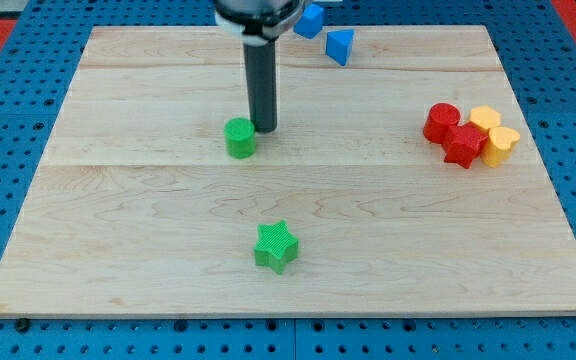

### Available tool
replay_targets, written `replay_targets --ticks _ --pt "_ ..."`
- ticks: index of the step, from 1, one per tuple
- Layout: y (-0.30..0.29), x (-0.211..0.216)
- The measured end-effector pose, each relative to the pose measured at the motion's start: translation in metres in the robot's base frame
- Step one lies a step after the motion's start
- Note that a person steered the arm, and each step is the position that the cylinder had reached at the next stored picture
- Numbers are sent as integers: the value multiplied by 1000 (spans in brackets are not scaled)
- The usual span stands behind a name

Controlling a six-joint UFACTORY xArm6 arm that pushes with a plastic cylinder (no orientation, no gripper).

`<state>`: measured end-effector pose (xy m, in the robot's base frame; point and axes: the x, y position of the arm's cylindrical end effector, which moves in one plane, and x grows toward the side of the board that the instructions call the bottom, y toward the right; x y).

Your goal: Move the green circle to the green star

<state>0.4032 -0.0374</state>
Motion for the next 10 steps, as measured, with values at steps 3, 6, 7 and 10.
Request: replay_targets --ticks 3,6,7,10 --pt "-43 -37" --pt "-41 68" --pt "-52 52" --pt "-37 22"
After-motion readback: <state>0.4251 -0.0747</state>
